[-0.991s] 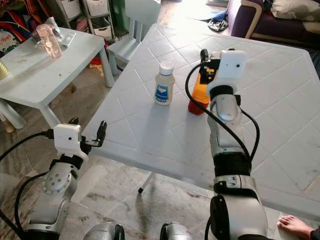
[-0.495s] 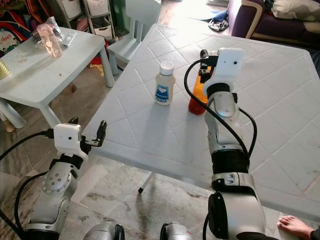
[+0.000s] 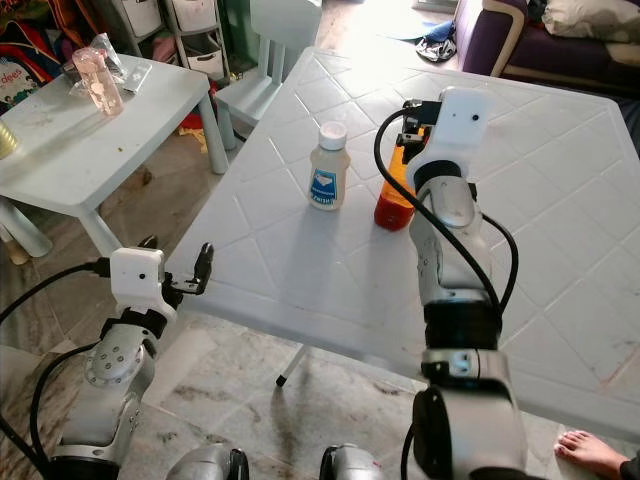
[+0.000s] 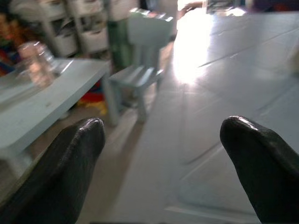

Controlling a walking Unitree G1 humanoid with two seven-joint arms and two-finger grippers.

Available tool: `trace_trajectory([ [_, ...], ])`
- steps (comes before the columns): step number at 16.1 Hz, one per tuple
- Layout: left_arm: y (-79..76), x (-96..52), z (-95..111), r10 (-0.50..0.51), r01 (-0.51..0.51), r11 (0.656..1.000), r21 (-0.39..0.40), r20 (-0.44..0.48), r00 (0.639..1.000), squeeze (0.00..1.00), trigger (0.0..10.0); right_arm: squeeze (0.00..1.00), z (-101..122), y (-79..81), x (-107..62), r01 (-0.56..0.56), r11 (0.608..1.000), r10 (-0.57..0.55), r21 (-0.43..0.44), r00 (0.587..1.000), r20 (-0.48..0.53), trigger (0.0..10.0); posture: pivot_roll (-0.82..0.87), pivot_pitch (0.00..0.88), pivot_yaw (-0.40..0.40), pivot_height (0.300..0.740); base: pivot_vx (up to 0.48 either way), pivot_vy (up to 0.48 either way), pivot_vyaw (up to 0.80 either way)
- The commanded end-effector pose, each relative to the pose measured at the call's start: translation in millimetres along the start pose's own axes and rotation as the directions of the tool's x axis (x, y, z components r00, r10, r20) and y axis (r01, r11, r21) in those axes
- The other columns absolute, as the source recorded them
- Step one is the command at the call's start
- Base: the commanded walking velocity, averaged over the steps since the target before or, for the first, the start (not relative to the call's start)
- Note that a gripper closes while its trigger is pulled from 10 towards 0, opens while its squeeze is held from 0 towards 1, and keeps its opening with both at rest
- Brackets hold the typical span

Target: Restocking fridge

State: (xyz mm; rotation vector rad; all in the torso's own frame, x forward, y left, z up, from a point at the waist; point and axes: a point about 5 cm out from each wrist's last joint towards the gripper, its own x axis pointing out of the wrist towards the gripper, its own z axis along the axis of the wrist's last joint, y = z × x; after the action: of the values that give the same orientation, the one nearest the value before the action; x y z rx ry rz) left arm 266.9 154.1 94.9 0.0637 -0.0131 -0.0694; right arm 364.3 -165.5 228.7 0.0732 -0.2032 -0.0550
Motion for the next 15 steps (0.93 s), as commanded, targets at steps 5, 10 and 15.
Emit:
trace_trajectory([
  [5, 1.6, 2.0, -6, 0.040, -0.040, 0.999, -0.008, -0.041, 0.998, 0.00, 10.0, 0.00, -7, 18.6, -20.9, -0.091, 0.993, 0.094, 0.074, 0.995, -0.043, 1.8, 0.10, 0.084, -0.039, 0.740, 0.000, 0.000, 0.00],
  [10, -2.2, 2.9, -7, 0.039, -0.040, 0.999, -0.024, -0.046, 0.998, 0.00, 10.0, 0.00, -8, 48.0, -42.1, -0.339, 0.934, 0.349, 0.113, 0.934, -0.083, 10.0, 0.09, 0.080, -0.048, 0.740, 0.000, 0.000, 0.00],
  [15, -2.8, 3.3, -7, 0.042, -0.043, 0.999, -0.030, -0.045, 0.998, 0.00, 10.0, 0.00, -8, 56.1, -52.5, -0.423, 0.896, 0.434, 0.136, 0.899, -0.061, 10.0, 0.09, 0.081, -0.050, 0.740, 0.000, -0.049, 0.00],
])
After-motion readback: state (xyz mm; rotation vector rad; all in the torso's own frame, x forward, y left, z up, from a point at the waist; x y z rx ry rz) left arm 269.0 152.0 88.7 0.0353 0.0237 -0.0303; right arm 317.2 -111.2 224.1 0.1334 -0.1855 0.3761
